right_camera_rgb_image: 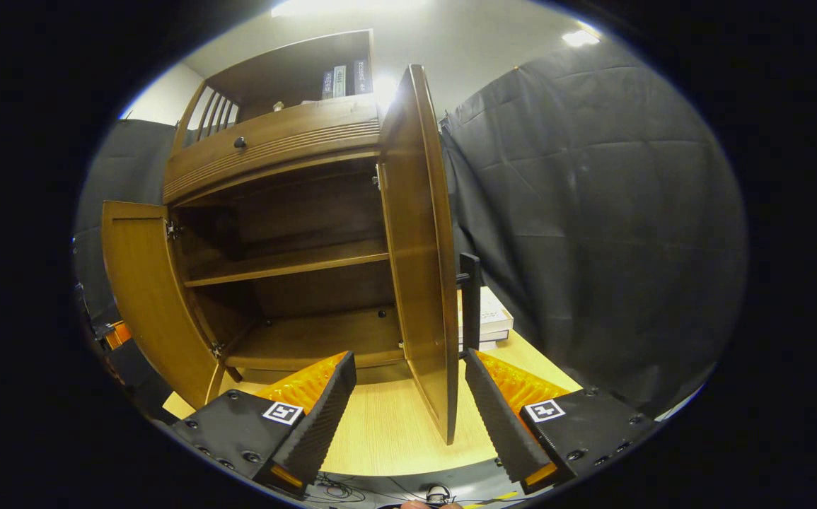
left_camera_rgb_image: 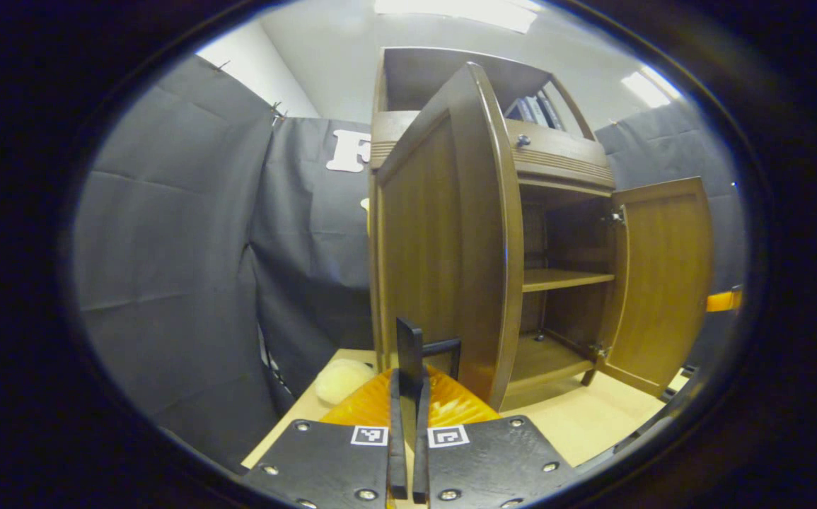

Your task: Open the right door of the double-door shoe cabinet with the right hand, and open the left door with the left hand.

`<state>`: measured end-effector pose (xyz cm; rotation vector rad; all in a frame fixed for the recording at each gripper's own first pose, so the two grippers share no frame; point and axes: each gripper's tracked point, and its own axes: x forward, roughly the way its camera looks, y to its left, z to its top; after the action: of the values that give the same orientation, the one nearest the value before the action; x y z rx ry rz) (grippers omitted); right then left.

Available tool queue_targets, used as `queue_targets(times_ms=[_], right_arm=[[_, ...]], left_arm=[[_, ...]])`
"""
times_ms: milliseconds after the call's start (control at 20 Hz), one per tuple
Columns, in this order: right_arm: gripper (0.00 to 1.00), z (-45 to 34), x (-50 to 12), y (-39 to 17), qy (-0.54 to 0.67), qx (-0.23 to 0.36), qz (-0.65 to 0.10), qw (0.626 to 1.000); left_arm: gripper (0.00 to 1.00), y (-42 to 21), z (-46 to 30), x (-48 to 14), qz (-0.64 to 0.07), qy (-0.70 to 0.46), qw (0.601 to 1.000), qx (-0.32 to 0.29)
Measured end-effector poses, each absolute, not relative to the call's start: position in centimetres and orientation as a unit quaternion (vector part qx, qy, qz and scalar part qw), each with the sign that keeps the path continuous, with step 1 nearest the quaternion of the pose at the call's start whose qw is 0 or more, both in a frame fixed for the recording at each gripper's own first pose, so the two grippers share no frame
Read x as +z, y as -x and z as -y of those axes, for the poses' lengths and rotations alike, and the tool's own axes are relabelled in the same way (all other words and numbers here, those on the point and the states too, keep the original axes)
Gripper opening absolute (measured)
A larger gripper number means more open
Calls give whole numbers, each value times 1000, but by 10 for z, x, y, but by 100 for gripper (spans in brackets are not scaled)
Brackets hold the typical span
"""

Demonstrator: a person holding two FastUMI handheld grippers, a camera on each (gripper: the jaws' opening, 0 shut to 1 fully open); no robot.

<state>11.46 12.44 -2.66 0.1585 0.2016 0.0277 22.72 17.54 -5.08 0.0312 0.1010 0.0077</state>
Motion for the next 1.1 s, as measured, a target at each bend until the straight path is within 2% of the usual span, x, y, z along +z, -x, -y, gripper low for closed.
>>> queue_targets(times_ms=[50,100,150,300,650,950,1100], right_arm=[[98,-126,-28,-115,-80,16,-102,991],[92,-127,-27,-116,-80,18,-102,991],[98,-129,-27,-116,-78,18,-102,992],[100,-132,-24,-114,-69,23,-101,992],[98,-145,-18,-117,-56,35,-99,993],[100,-148,-19,-122,-53,39,-101,993],[98,-148,-22,-125,-55,44,-103,992]], left_arm=[[5,-228,-189,-55,-55,-16,998,15],[5,-229,-202,-61,-59,-7,998,13],[5,-228,-211,-65,-63,3,998,11],[5,-229,-230,-67,-58,5,998,-11],[5,-228,-243,-66,-47,0,998,-39],[5,-204,-257,-67,-46,10,999,-20],[5,-180,-267,-60,-42,19,999,1]])
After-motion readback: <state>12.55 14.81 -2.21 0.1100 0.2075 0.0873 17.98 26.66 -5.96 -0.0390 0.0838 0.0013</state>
